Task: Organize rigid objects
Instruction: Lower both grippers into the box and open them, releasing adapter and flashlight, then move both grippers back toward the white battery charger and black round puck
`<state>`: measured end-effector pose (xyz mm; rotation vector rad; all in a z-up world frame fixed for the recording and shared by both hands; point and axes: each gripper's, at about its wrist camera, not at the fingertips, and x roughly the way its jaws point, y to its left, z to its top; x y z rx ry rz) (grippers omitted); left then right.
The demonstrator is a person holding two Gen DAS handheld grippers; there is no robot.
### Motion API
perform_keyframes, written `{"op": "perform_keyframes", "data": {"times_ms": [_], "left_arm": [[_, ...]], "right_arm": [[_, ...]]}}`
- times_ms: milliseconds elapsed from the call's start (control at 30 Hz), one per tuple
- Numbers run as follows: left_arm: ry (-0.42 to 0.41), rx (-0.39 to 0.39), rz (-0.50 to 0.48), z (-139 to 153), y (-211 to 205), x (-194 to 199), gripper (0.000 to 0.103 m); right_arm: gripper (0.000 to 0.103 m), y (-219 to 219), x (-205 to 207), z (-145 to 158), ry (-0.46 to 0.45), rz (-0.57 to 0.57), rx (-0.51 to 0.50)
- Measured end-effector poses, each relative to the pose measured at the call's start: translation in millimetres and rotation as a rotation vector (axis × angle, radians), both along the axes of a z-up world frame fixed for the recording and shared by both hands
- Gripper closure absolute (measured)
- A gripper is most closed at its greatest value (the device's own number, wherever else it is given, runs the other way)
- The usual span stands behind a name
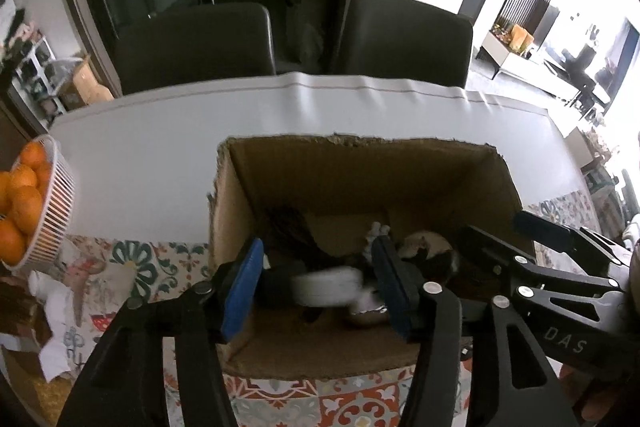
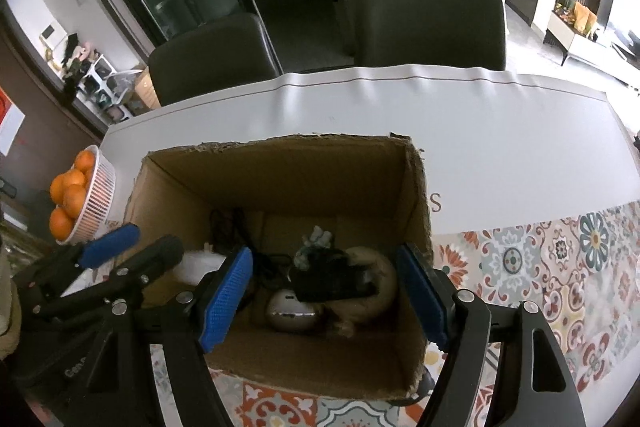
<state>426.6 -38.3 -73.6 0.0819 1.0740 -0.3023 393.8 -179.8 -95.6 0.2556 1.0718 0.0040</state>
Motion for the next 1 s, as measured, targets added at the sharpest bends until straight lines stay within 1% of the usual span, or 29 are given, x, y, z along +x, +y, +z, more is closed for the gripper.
{"op": "perform_keyframes", "data": {"times_ms": [67, 233, 467, 633, 733, 800, 867, 1000], "left_arm": [[-0.015, 0.003, 0.005, 4.9, 1.7, -3.6, 0.042], [-0.062, 0.027, 0.010, 16.1, 3.1, -15.4, 0.039], [-0.102, 0.019, 0.019, 26.6, 8.3, -34.1, 0.037], [-0.134, 0.001, 0.029, 36.4, 13.2, -50.5, 0.036], [-0.156, -0.016, 0.033, 42.6, 16.1, -62.6, 0.034], [-0.176, -0.020, 0.036, 46.6, 18.2, -70.4, 0.032], [-0.195, -0.020, 0.036, 50.2, 19.0, -77.5, 0.027], [-0.231, -0.019, 0.041, 57.6, 19.5, -90.7, 0.027]], "right_arm": [[0.027, -0.5, -3.4, 1.9, -0.002, -0.009, -0.016], [0.027, -1.0, -16.1, 10.1, -0.031, -0.026, -0.038], [0.026, 1.3, -35.9, 24.0, -0.083, -0.042, -0.065], [0.026, 2.5, -52.7, 36.2, -0.140, -0.058, -0.084], [0.024, 3.4, -65.1, 44.9, -0.187, -0.066, -0.096], [0.022, 4.7, -73.8, 51.0, -0.222, -0.068, -0.100], [0.021, 5.6, -82.1, 57.7, -0.257, -0.071, -0.115], [0.017, 6.5, -99.7, 68.2, -0.314, -0.094, -0.143]]}}
